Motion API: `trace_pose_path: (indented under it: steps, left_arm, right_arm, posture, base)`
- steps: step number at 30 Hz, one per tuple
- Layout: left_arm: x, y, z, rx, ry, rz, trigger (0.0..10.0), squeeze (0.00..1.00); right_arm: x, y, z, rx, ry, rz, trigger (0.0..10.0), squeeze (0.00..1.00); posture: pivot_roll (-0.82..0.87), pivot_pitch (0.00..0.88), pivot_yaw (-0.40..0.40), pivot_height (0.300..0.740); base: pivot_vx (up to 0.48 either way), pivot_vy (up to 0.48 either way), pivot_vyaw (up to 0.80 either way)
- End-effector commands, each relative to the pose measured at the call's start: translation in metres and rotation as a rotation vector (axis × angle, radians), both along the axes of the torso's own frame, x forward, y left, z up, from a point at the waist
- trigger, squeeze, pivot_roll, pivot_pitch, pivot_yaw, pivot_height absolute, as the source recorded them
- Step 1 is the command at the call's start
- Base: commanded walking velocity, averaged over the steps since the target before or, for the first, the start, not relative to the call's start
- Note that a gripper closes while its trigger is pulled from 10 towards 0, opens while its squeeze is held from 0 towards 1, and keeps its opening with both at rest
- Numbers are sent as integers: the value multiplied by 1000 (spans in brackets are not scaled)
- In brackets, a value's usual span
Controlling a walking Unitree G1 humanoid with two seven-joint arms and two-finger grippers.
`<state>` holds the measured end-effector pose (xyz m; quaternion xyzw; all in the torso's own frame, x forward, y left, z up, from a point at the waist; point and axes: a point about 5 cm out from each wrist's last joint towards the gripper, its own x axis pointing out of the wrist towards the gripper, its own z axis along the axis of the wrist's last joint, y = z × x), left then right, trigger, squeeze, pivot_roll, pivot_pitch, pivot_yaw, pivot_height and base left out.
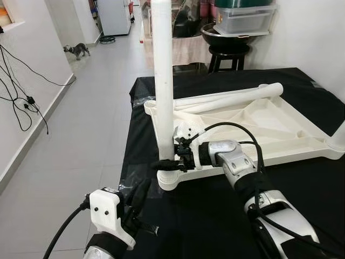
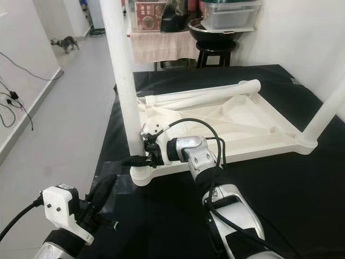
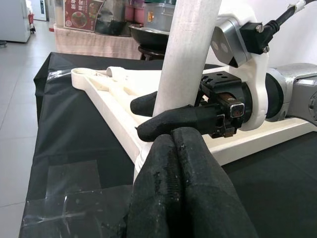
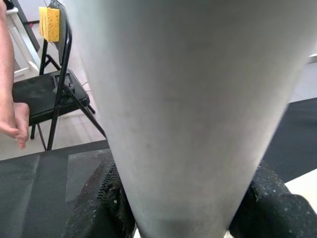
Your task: Building children table
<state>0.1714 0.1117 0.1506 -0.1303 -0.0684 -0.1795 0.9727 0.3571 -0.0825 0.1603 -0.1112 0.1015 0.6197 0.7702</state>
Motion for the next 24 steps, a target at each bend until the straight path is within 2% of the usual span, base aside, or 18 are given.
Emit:
trace_pose_path:
  steps: [1, 4, 7, 8, 9, 10, 11, 12, 13, 15, 20, 21, 22, 23, 24]
  left_arm:
    - [0, 1, -1, 15, 6, 12, 10000, 0]
    - [-1, 1, -1, 13, 5, 10, 10000, 0]
    - [-1, 3, -1, 14, 7, 10, 10000, 0]
    - [-2, 4, -1, 15, 7, 11, 10000, 0]
    - [-2, 5, -1, 16, 7, 11, 10000, 0]
    - [-2, 5, 0, 16, 7, 11, 10000, 0]
    - [-2, 6, -1, 19, 8, 9, 10000, 0]
    - [-2, 6, -1, 19, 8, 9, 10000, 0]
    - [-1, 6, -1, 21, 8, 7, 10000, 0]
    - [0, 6, -1, 18, 11, 3, 10000, 0]
    - [1, 6, -1, 17, 8, -8, 10000, 0]
    - [1, 6, -1, 17, 7, -3, 10000, 0]
    - [1, 6, -1, 17, 7, -3, 10000, 0]
    - [1, 6, -1, 18, 5, 5, 10000, 0]
    - [1, 6, -1, 18, 5, 5, 10000, 0]
  right_arm:
    - [2, 0, 2, 20, -20, -5, 0, 0]
    - [1, -9, -4, 12, -30, -49, 0, 0]
    - [-3, -7, -16, -16, -46, -139, 0, 0]
    - [2, -2, -23, 49, -21, -527, 0, 0]
    - [3, -6, -30, 64, 23, -821, 0, 0]
    - [1, -10, -36, 59, 64, -1010, 0, 0]
    - [-15, 1, -39, 38, 26, -962, 0, 0]
    - [-15, 1, -39, 38, 26, -962, 0, 0]
    - [-28, 13, -38, 32, -14, -856, 0, 0]
    - [-29, 19, -37, 47, -2, -759, 0, 0]
    - [-22, 21, -38, -1, -12, -699, 0, 0]
    - [-22, 24, -37, -19, -21, -686, 10000, 0]
    - [-22, 24, -37, -19, -21, -686, 10000, 0]
    - [-22, 25, -34, -5, -19, -677, 10000, 494]
    - [-22, 25, -34, -5, -19, -677, 10000, 494]
  posture:
    - [18, 24, 18, 740]
    - [12, 31, 21, 740]
    - [2, 34, 26, 740]
    - [-8, 40, 27, 740]
    - [-8, 40, 27, 740]
    - [-8, 40, 27, 740]
    - [-12, 49, 40, 740]
    - [-12, 49, 40, 740]
    - [-12, 49, 40, 740]
    - [-16, 39, 40, 740]
    - [-12, 35, 29, 740]
    - [-10, 35, 28, 740]
    - [-10, 35, 28, 740]
    - [-5, 33, 29, 740]
    - [-5, 33, 29, 740]
  base:
    - [0, 0, 0]
    - [0, 0, 0]
    - [0, 0, 0]
    - [0, 0, 0]
    - [0, 0, 0]
    - [0, 0, 0]
    - [0, 0, 0]
    - [0, 0, 0]
    - [0, 0, 0]
    - [0, 0, 0]
    - [0, 0, 0]
    - [0, 0, 0]
    - [0, 0, 0]
    - [0, 0, 0]
    - [0, 0, 0]
